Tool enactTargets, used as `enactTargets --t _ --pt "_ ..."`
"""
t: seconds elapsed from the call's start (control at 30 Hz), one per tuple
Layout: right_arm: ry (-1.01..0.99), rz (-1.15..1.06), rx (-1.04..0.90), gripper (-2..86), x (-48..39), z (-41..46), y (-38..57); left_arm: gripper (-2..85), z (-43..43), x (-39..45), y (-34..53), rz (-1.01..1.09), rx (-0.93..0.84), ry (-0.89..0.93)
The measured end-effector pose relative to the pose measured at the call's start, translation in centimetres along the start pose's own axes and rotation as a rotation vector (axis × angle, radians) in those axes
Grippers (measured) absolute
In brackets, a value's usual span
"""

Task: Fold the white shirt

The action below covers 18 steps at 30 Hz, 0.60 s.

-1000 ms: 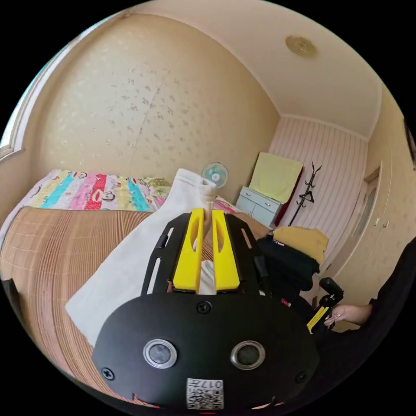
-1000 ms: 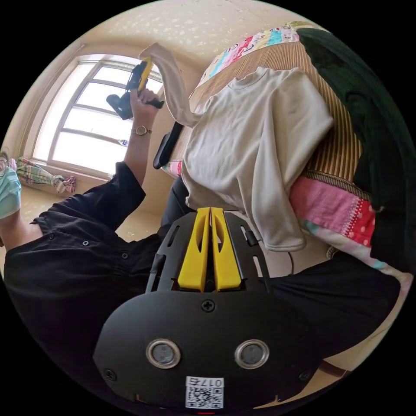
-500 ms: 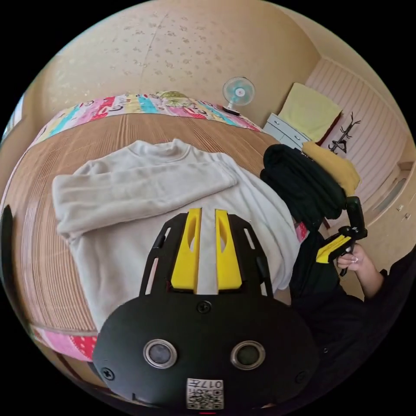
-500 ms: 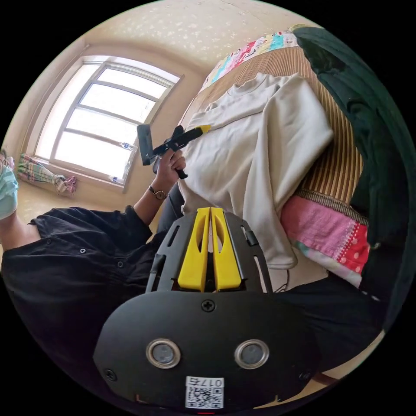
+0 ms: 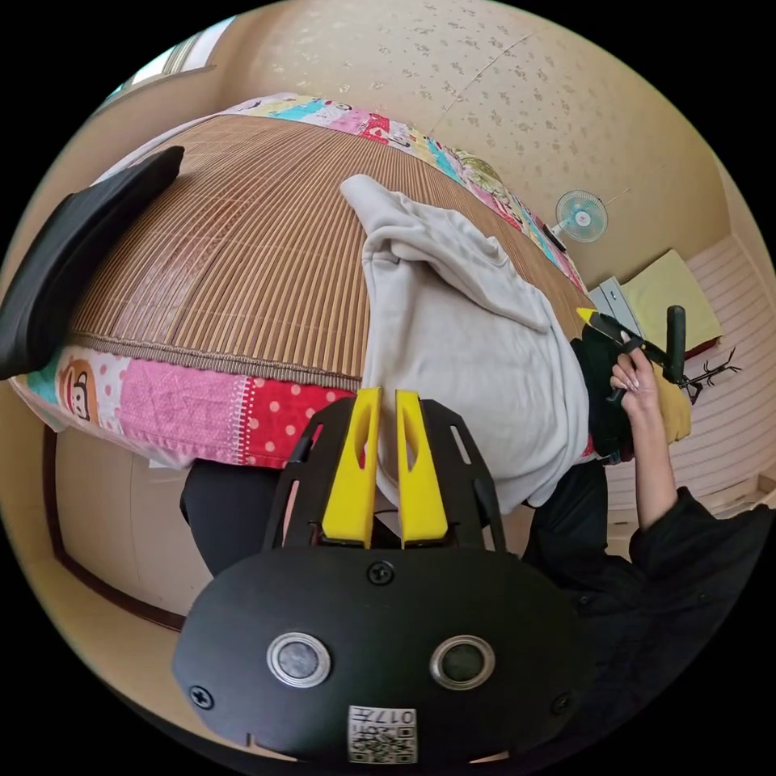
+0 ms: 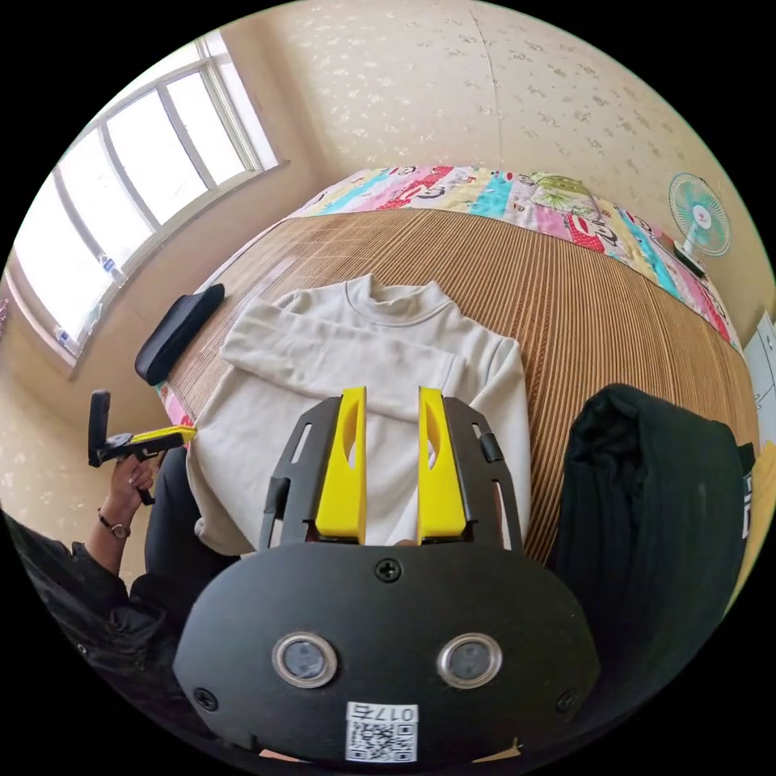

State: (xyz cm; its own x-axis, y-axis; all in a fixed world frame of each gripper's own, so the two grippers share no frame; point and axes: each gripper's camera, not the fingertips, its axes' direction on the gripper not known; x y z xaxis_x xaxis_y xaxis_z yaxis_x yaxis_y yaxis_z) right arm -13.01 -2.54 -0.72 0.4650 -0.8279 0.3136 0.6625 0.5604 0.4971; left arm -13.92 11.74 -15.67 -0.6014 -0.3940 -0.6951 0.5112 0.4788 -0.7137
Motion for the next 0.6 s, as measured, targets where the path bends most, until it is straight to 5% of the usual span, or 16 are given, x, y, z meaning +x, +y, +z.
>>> enactTargets --t 0.2,0.37,0.6 --pt "0.06 0.087 0.046 12.2 1.0 3.2 -2.7 3.8 2.9 0.1 -2.8 0.036 -0.032 -0.076" --pt "0.067 0.098 -0.136 11.6 1.3 9.6 -4.1 3.0 3.7 -1.0 -3.7 0.0 -0.001 -0.083" --pt "0.132 0.026 0.066 4.4 -2.8 5.0 -3.4 1.7 4.5 -3.5 -4.5 -0.033 0.043 -0.052"
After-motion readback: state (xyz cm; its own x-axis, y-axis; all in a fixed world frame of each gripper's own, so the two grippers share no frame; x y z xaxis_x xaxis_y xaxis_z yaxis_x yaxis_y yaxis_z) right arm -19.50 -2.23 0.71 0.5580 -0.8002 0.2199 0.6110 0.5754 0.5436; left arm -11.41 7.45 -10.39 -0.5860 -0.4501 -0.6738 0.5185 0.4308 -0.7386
